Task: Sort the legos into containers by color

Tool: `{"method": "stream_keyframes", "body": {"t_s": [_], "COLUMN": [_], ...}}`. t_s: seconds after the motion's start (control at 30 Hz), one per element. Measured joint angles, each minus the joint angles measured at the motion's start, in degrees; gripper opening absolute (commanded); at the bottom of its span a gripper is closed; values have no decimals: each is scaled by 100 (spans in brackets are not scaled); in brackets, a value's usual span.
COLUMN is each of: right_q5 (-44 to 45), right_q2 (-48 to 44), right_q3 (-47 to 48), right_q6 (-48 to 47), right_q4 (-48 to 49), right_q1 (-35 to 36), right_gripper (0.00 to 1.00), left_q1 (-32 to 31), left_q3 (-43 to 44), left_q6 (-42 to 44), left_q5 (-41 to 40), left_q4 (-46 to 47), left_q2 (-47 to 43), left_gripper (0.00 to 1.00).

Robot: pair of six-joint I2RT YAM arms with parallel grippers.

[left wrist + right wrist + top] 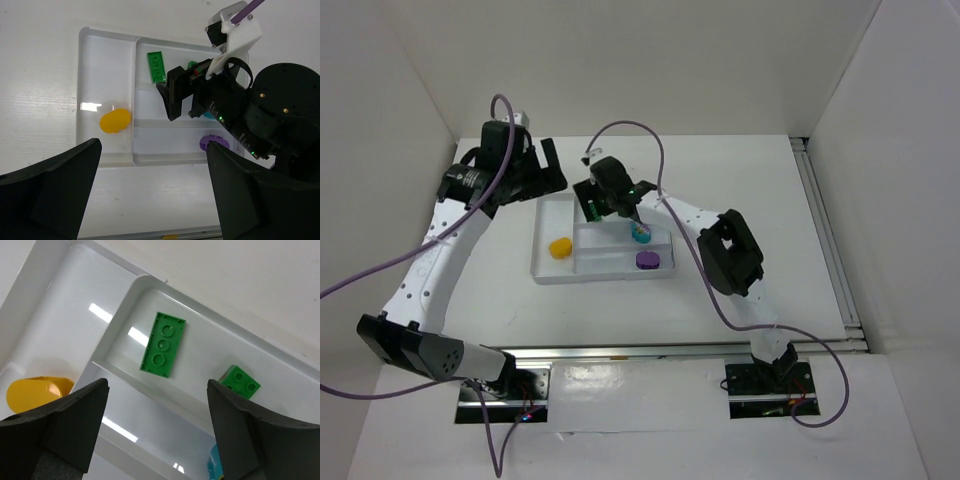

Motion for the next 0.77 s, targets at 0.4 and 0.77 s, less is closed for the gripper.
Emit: {"method": "stream_keyframes", "body": {"t_s": [0.4, 0.77], "right_q5": [1388, 2544], "right_q2": [-2345, -4474], "right_q3": [-1722, -4039], "right_q6": [1113, 2098], "right_q4": [-319, -778], "right_q1": [-1032, -3711], "right_gripper": [100, 100], "left_q1": [2, 0], "left_q3": [243, -210], "left_q6": [33, 31], "left_q5": [72, -326], "left_q4": [-55, 354], "left_q2": [-177, -973], "left_gripper": [99, 99]}}
